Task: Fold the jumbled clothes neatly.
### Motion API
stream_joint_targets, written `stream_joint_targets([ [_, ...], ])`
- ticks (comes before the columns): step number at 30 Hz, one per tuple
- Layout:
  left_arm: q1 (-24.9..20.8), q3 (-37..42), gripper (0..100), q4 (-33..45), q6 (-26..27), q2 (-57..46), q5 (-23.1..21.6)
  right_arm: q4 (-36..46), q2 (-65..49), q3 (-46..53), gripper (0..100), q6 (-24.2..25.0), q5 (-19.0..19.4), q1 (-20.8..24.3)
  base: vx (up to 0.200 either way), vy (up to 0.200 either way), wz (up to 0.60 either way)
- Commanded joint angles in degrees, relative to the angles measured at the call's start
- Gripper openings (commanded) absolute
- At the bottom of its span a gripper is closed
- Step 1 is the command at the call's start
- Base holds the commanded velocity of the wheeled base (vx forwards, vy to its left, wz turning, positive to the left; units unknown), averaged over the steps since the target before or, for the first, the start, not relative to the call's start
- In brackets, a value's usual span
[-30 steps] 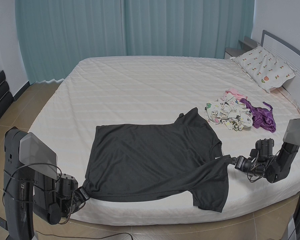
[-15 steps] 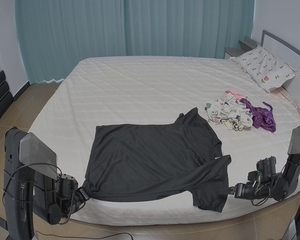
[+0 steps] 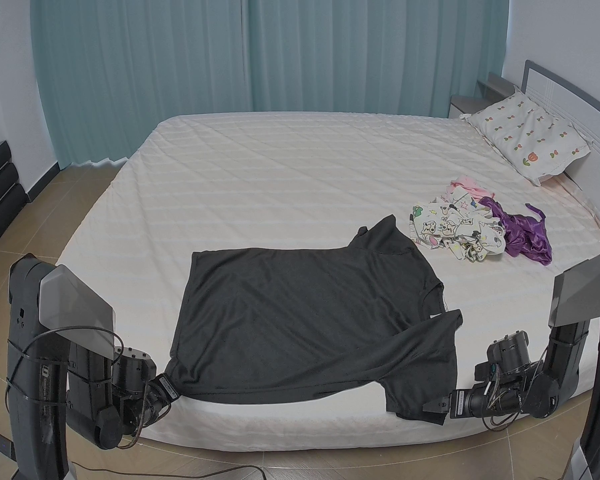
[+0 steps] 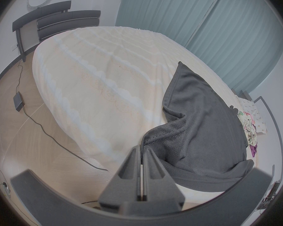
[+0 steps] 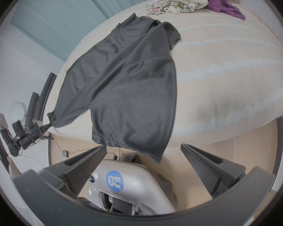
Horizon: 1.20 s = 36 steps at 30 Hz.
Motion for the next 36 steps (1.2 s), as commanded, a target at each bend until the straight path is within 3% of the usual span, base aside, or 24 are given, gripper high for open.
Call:
stream_joint_targets([
  [1, -0.01, 0.06, 0, -0.02, -0.02, 0.11, 0.03, -0.13, 3.26, -0.4, 100, -2.01, -1.35, 1.3, 0.0, 0.0, 0.0],
  [6, -0.01, 0.06, 0, -0.02, 0.07, 0.11, 0.03, -2.59, 4.4, -0.4, 100, -6.41, -1.26, 1.21, 0.0, 0.0, 0.0],
  [24, -0.01, -0.03, 0, -0.02, 0.07, 0.19, 0.03, -4.62, 5.72, -4.45, 100, -7.73, -0.21, 0.51, 0.0, 0.0, 0.0],
  [25, -0.01, -0.03, 0, -0.02, 0.07, 0.19, 0.03, -5.06, 5.89, -4.36, 0, -7.64, -0.21, 0.51, 0.0, 0.0, 0.0],
  [36, -0.01, 0.14, 0, -0.02, 0.07, 0.02, -0.05, -4.44, 3.34, -0.58, 0, -7.81, -0.74, -1.43, 0.0, 0.0, 0.0],
])
